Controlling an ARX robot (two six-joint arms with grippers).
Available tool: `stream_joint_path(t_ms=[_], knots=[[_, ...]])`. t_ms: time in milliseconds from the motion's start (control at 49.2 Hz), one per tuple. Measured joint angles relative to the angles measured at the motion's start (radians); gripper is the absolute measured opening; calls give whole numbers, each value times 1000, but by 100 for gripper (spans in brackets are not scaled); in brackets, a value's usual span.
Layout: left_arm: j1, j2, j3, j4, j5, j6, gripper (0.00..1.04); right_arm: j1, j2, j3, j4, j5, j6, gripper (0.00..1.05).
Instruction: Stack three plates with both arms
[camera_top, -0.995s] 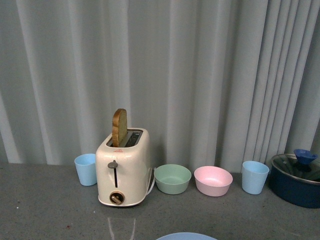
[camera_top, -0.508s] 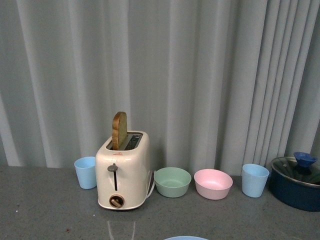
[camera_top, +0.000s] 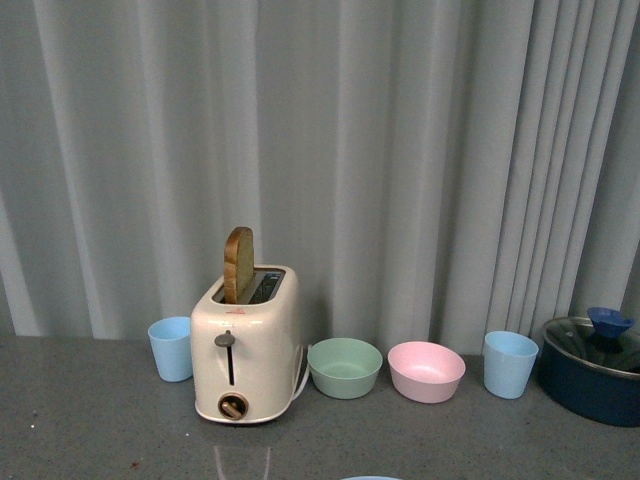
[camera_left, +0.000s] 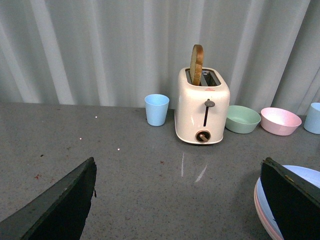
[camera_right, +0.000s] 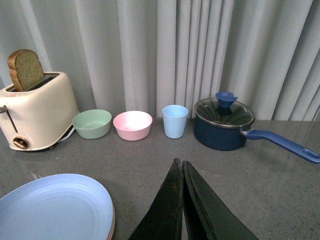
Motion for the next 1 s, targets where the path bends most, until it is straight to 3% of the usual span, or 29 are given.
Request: stream_joint_path(t_ms=[447,548,873,995], knots=[[0,0,0,0,0,0,98,0,-132,-32,-87,0,0,3],[0,0,0,0,0,0,98,0,-258,-31,-248,0,0,3],[0,-1,0,0,0,0,98,0,-296,-31,-259,0,-1,3],[0,-1,0,0,0,0,98,0,-296,-31,-259,0,-1,23]])
